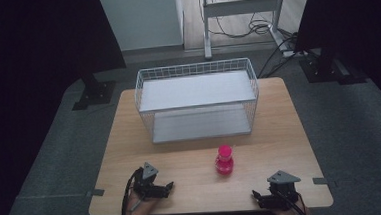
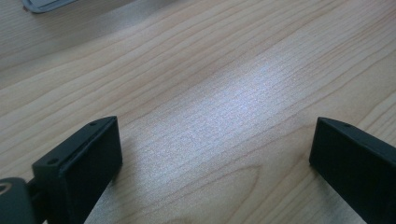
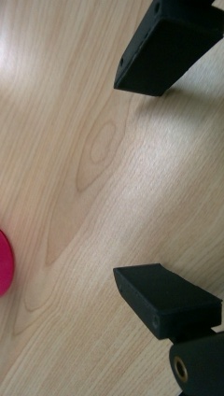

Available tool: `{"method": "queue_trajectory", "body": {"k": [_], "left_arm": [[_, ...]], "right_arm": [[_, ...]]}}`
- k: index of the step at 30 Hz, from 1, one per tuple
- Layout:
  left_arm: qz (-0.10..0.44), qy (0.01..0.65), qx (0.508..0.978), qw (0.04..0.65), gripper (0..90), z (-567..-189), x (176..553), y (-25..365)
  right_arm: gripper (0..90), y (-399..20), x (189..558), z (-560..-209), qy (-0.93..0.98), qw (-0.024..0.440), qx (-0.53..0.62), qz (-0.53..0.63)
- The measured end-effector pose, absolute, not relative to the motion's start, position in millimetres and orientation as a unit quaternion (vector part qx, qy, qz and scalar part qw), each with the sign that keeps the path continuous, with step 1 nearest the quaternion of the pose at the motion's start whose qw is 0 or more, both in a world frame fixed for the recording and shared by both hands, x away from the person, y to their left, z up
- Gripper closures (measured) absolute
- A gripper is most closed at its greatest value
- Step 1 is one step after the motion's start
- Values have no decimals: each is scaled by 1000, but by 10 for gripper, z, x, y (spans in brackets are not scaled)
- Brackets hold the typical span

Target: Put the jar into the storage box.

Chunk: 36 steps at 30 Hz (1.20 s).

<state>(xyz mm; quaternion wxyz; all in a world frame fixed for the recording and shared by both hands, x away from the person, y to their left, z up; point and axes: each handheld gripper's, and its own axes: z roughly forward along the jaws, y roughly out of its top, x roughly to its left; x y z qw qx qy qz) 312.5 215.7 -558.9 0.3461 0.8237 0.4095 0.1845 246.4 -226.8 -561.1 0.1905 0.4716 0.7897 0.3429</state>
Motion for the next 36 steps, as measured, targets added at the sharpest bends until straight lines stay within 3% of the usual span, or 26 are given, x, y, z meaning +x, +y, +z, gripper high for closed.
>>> {"method": "queue_trajectory", "body": {"k": [21, 36], "left_arm": [[185, 409, 824, 346, 22, -5589, 3125, 2157], [184, 409, 824, 346, 22, -5589, 3125, 2157]], "right_arm": [[0, -2250, 2476, -5632, 798, 187, 473, 325], [23, -2211, 2477, -5603, 795, 177, 478, 330]]}}
